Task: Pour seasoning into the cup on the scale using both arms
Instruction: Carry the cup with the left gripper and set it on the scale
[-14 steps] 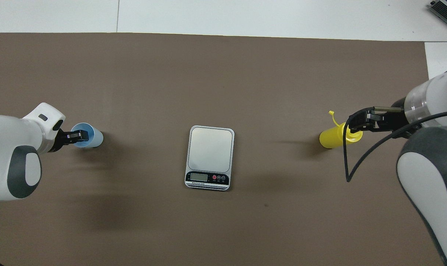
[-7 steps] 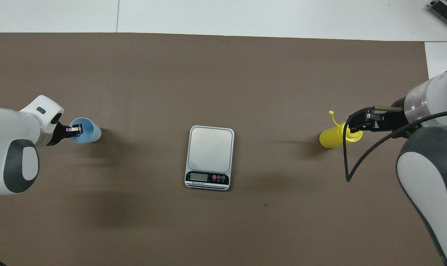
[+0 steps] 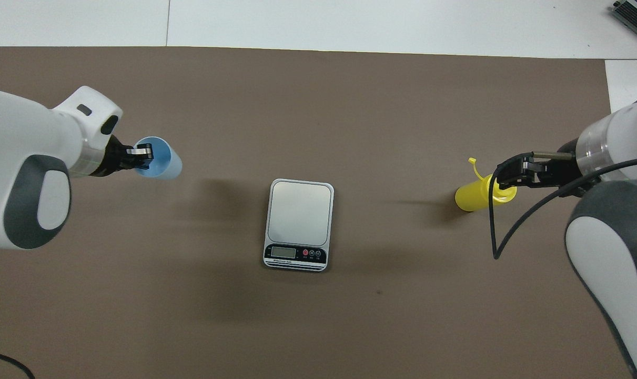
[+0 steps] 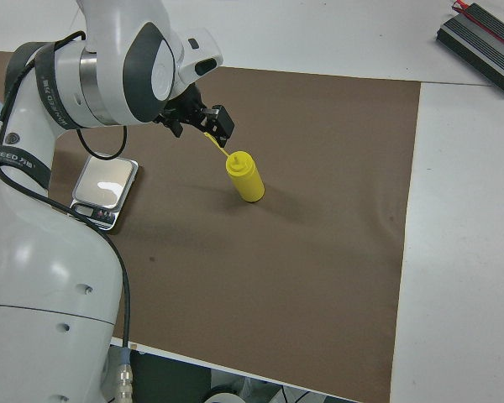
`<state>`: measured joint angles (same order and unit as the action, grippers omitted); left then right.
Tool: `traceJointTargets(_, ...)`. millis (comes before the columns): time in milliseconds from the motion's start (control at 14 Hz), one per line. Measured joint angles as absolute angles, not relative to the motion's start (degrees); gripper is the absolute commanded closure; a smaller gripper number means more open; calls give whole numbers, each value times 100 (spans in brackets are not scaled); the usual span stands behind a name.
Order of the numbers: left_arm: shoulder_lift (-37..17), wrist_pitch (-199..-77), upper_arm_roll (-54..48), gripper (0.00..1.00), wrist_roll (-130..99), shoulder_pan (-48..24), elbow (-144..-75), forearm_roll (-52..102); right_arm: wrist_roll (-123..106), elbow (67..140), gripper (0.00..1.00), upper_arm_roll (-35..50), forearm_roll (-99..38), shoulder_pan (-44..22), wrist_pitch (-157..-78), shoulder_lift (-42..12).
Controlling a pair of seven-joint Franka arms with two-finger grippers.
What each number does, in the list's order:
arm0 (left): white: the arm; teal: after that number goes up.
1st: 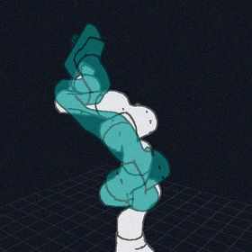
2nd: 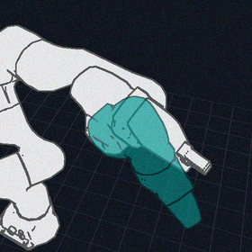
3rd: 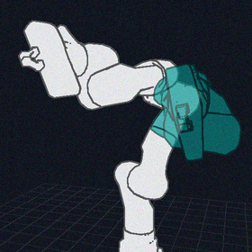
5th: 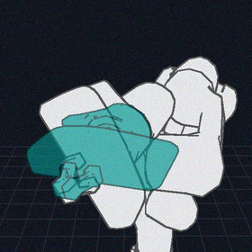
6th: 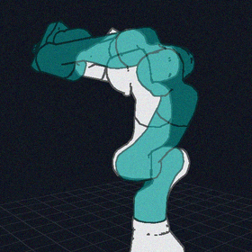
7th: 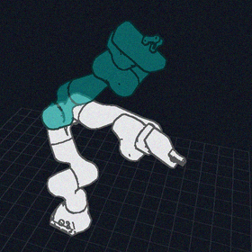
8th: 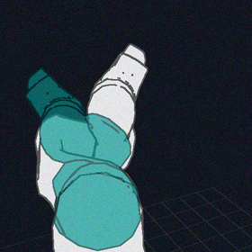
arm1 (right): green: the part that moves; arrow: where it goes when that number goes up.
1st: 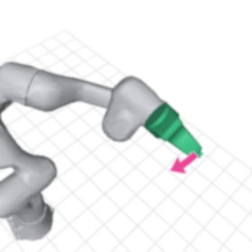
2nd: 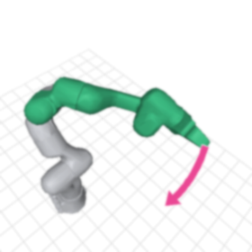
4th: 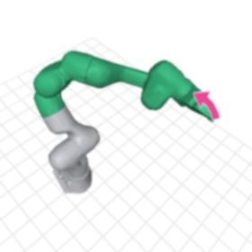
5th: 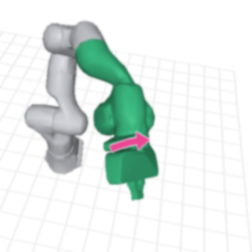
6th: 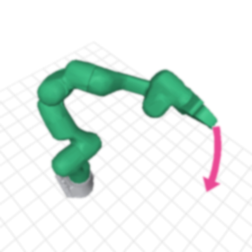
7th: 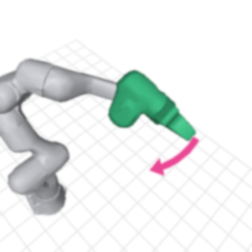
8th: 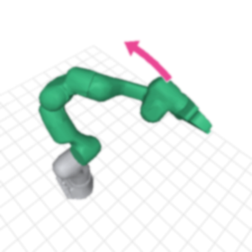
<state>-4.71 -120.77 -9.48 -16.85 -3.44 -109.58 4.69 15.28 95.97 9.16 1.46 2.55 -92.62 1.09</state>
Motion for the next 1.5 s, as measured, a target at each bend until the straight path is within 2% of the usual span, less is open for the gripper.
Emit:
traceJointTargets(214, -573, -12104, -963, 100, -2503, -1179, -10912, 468, 1529, 9598, 0, 916, 146, 255, -9262, 109)
traceJointTargets(643, -840, -12435, -957, 100, -3649, -2403, -10909, 406, 1528, 9598, 0, 916, 146, 255, -9262, 109)
traceJointTargets(929, -1296, -12760, -954, 100, -4158, -2783, -10907, 62, 1528, 9598, 0, 916, 146, 255, -9262, 109)
traceJointTargets(1286, -1384, -12799, -864, 100, -4160, -2795, -10894, 4, 1528, 9598, 0, 916, 146, 255, -9262, 109)
traceJointTargets(1357, -1384, -12799, -858, 64, -4160, -2795, -10894, -8, 1528, 9598, 0, 916, 146, 255, -9262, 109)
traceJointTargets(1429, -1384, -12799, -860, 1, -4160, -2795, -10894, -13, 1528, 9598, 0, 916, 146, 255, -9262, 109)
traceJointTargets(1500, -1384, -12803, -861, 0, -4160, -2795, -10897, -16, 1528, 9598, 0, 916, 146, 255, -9262, 109)
